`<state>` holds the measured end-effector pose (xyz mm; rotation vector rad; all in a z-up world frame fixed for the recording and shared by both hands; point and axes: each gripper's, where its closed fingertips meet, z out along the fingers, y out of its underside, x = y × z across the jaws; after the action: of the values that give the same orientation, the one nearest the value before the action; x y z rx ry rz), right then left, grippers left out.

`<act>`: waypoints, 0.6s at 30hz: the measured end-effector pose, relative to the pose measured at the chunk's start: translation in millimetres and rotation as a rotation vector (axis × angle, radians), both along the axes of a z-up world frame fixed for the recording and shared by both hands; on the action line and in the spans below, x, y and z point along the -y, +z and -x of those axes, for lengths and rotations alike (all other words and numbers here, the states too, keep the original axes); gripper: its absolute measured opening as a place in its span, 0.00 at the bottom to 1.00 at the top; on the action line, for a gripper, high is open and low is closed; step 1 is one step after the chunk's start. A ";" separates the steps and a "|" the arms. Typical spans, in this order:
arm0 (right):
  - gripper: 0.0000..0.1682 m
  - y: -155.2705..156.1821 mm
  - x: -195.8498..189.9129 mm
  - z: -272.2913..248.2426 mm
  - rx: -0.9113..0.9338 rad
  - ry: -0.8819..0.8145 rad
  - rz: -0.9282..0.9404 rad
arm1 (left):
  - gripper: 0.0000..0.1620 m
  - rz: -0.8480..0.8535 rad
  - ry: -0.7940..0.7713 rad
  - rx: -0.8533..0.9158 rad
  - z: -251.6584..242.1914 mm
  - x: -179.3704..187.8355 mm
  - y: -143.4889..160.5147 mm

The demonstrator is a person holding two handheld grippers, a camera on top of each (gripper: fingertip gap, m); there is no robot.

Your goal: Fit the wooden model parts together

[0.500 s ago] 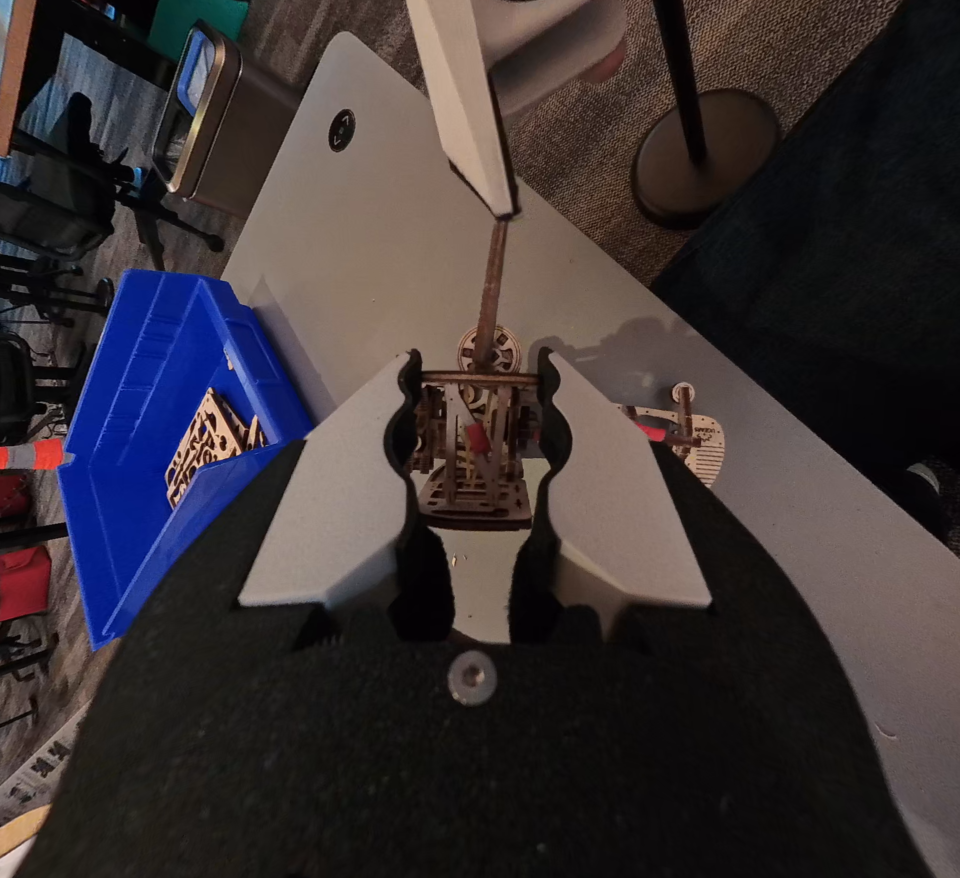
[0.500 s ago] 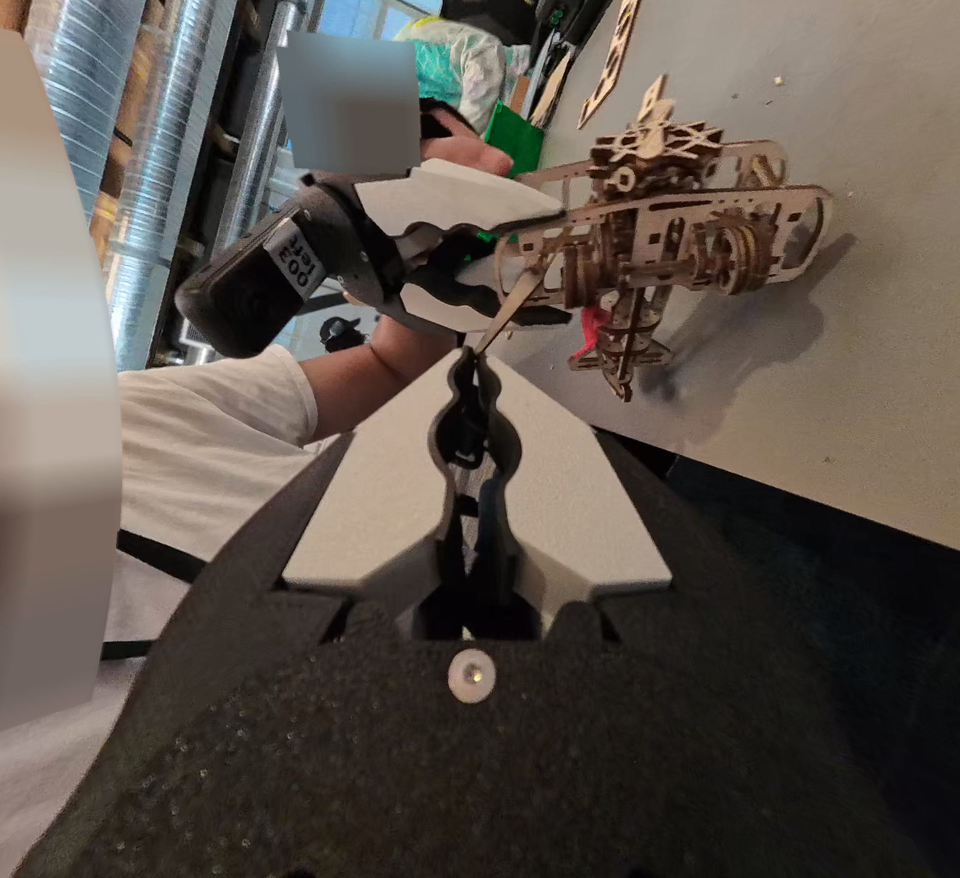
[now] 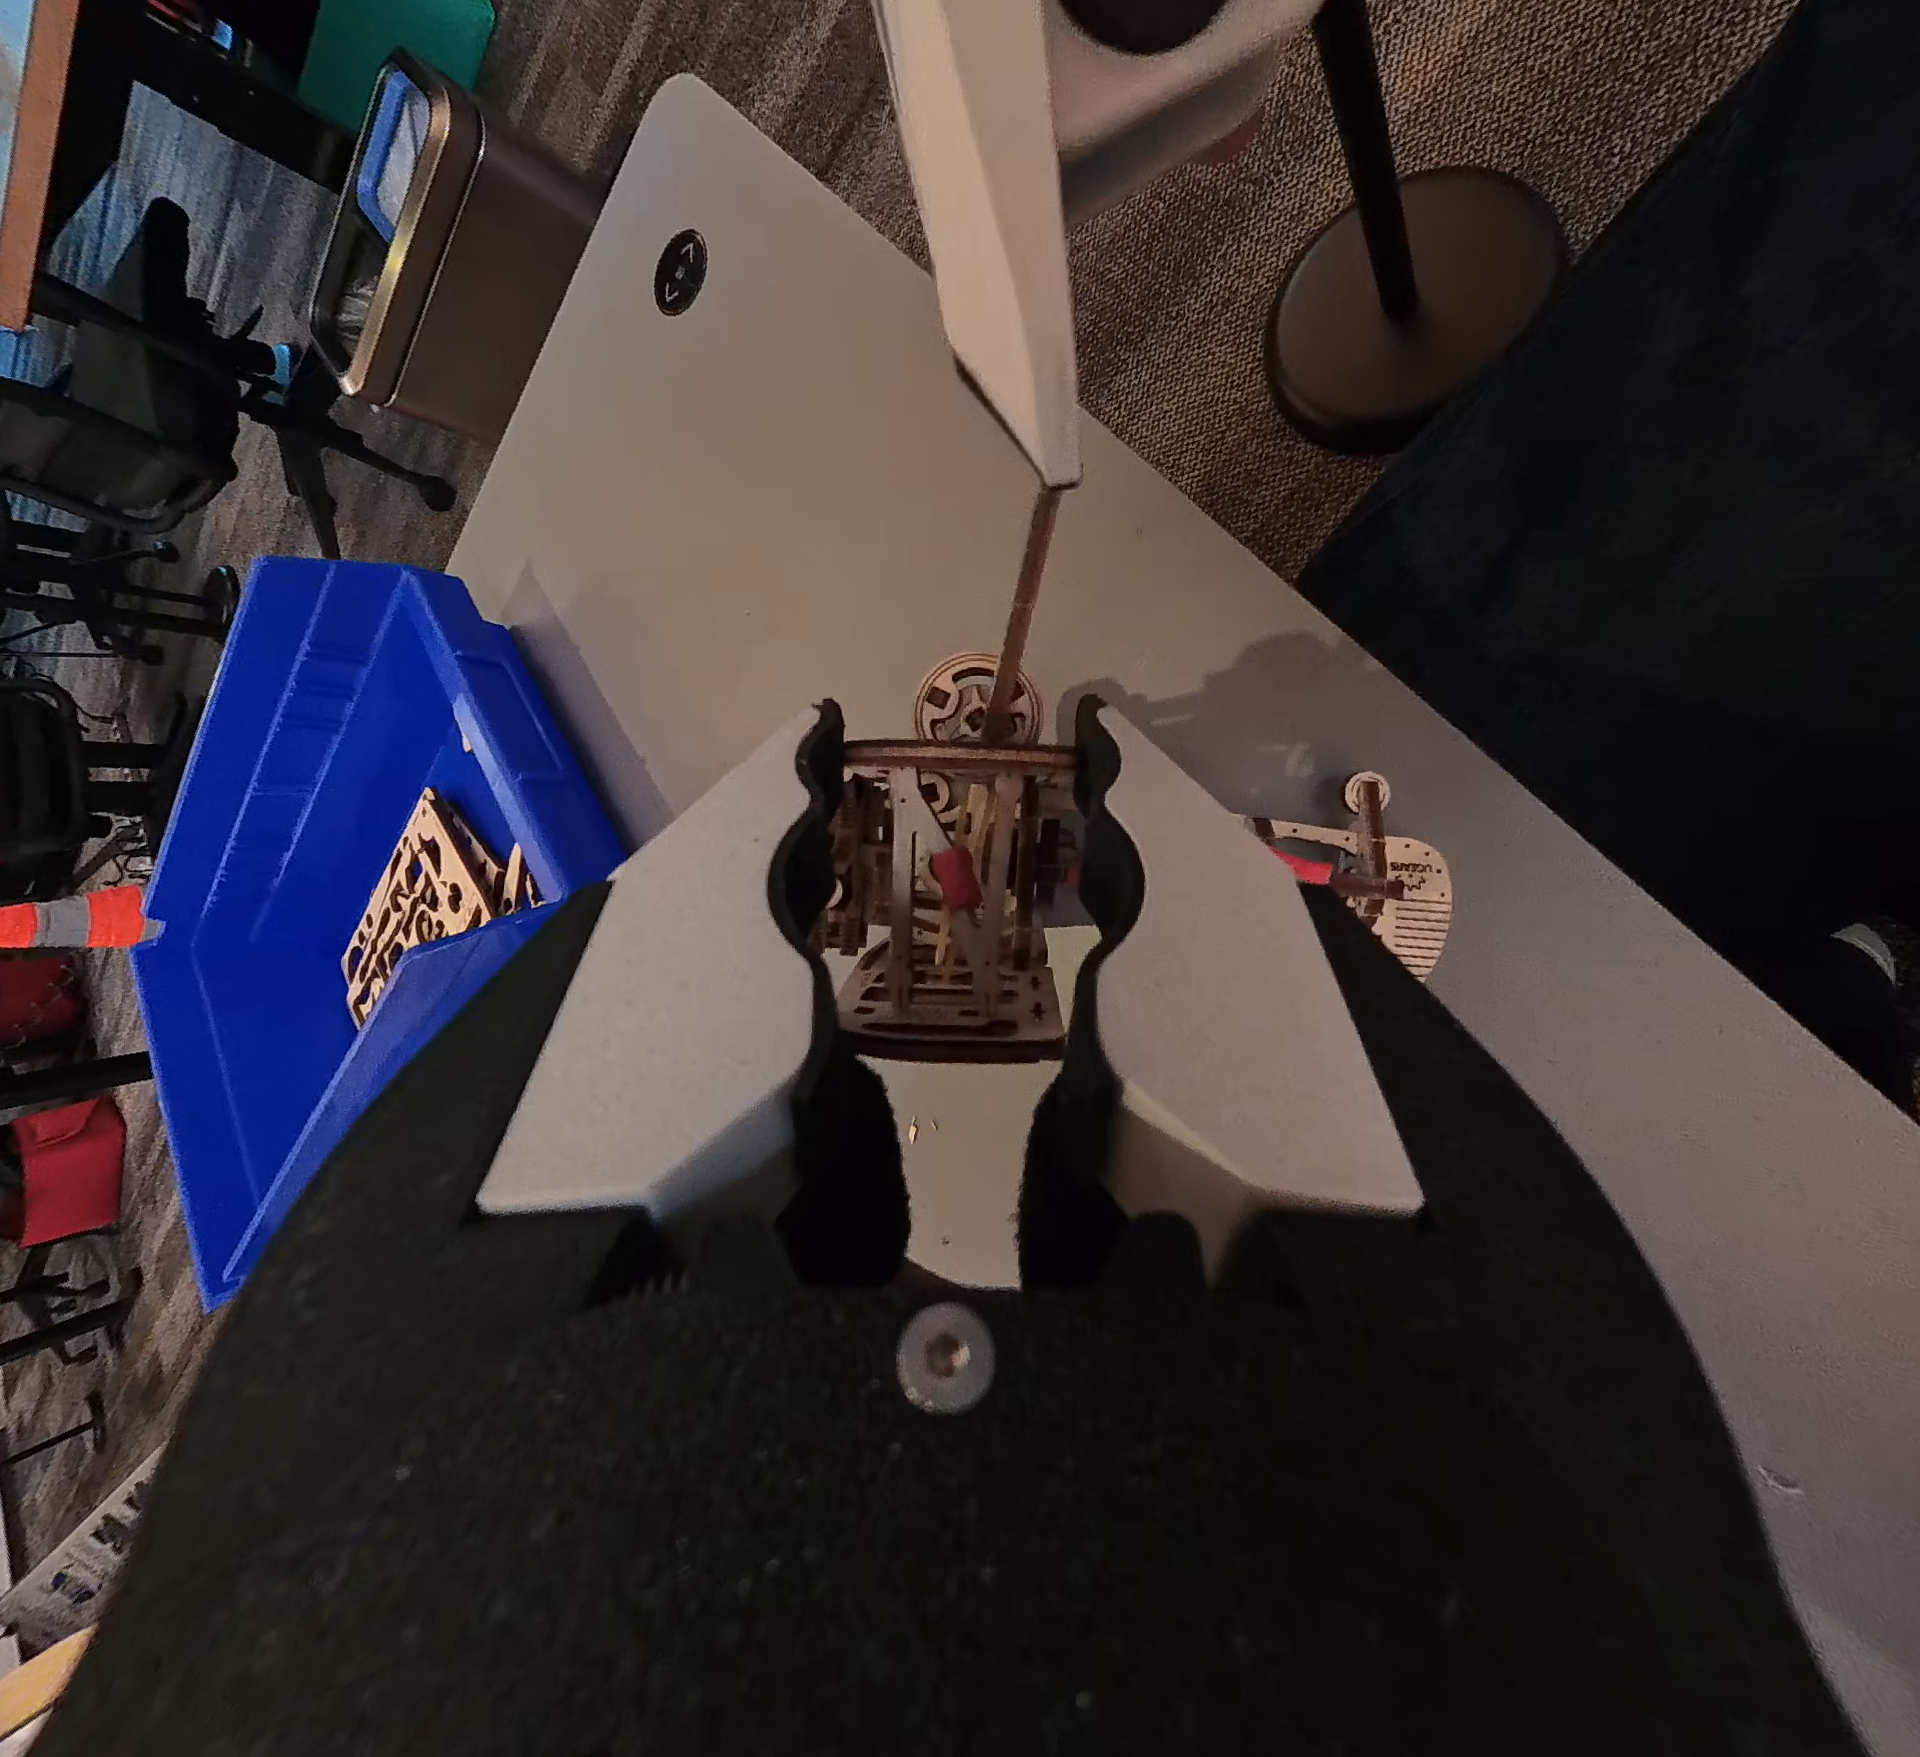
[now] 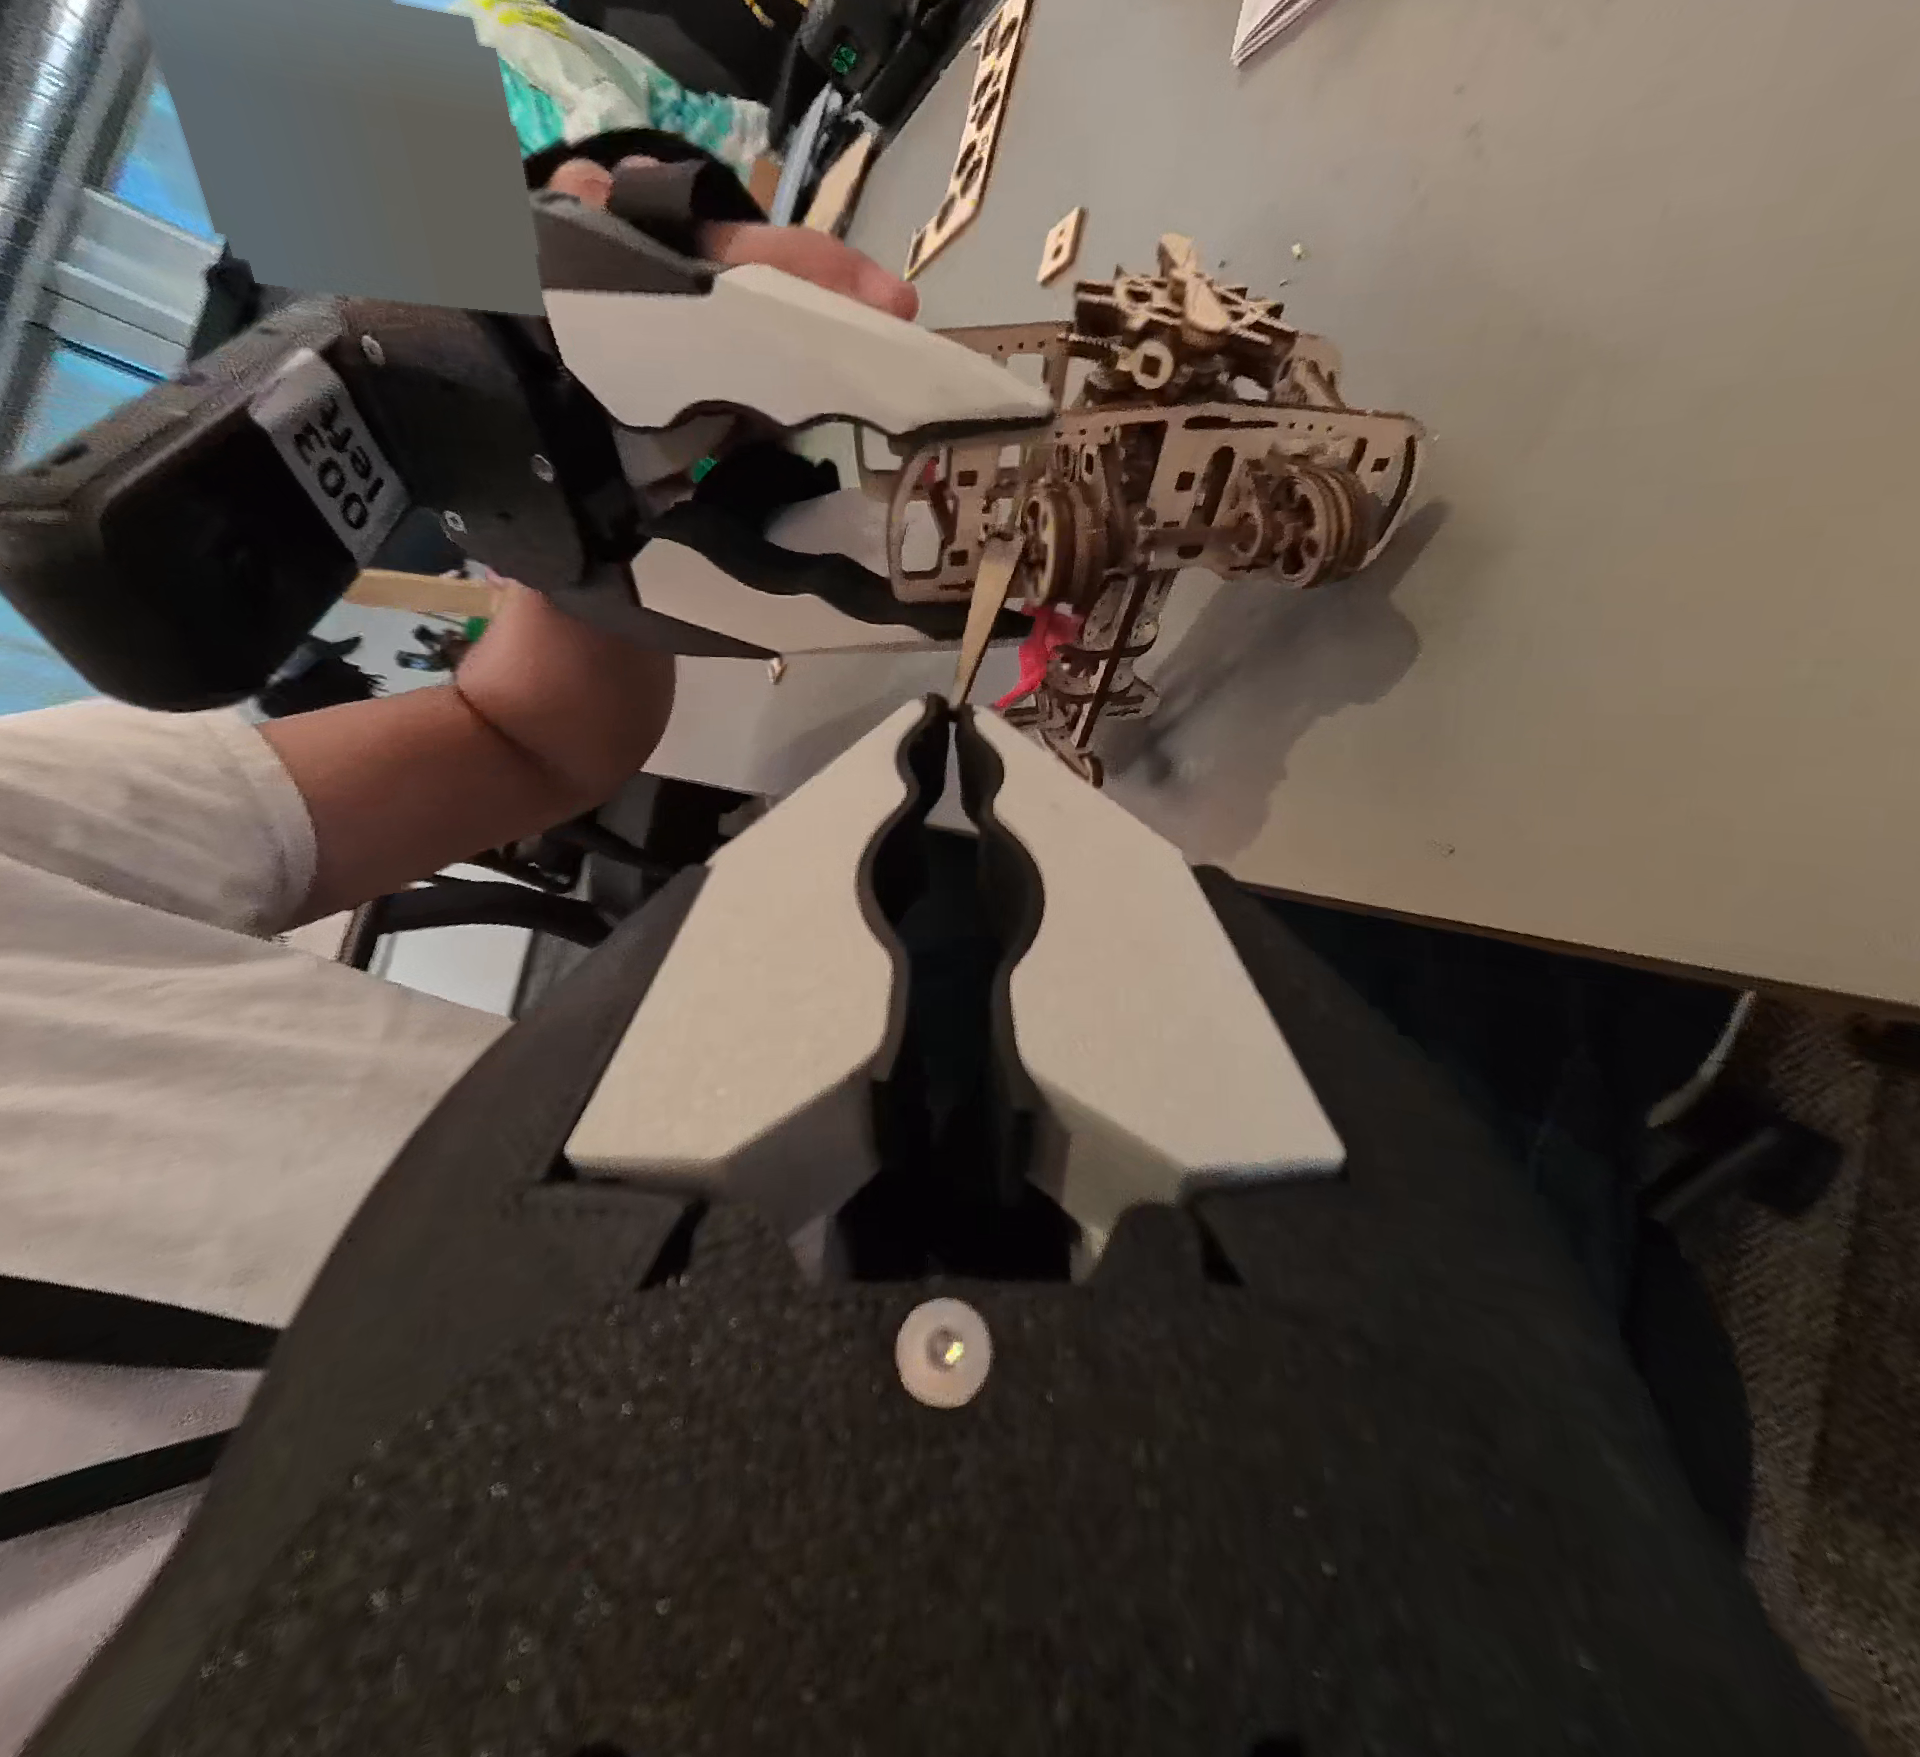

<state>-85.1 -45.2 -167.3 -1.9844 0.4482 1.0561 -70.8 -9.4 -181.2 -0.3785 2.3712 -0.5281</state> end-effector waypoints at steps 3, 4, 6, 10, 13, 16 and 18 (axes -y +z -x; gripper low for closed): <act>0.00 2.3 0.5 0.9 0.041 -0.015 0.005 | 0.26 0.004 0.003 -0.001 -0.2 -0.3 0.0; 0.00 4.4 -0.2 -1.4 0.045 -0.035 -0.003 | 0.26 0.005 0.002 0.000 -0.3 0.0 0.0; 0.00 5.0 0.1 -3.2 0.064 -0.044 -0.002 | 0.26 0.005 0.000 0.002 -0.4 0.5 -0.1; 0.00 4.8 0.4 -10.7 0.072 -0.070 0.005 | 0.26 0.007 0.008 -0.001 0.3 -2.0 0.0; 0.00 8.3 0.3 -15.5 0.058 -0.079 -0.011 | 0.26 0.011 0.010 -0.002 1.2 -2.6 0.1; 0.00 13.9 -0.5 -9.6 0.041 -0.049 -0.038 | 0.26 0.010 0.005 -0.002 1.4 -1.2 -0.1; 0.00 14.8 -0.3 -7.6 0.054 -0.038 -0.038 | 0.26 0.008 0.002 -0.002 1.2 -0.7 -0.1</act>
<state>-77.5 -44.9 -152.5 -1.9586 0.4325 0.9781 -72.0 -8.7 -181.3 -0.3855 2.3712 -0.5369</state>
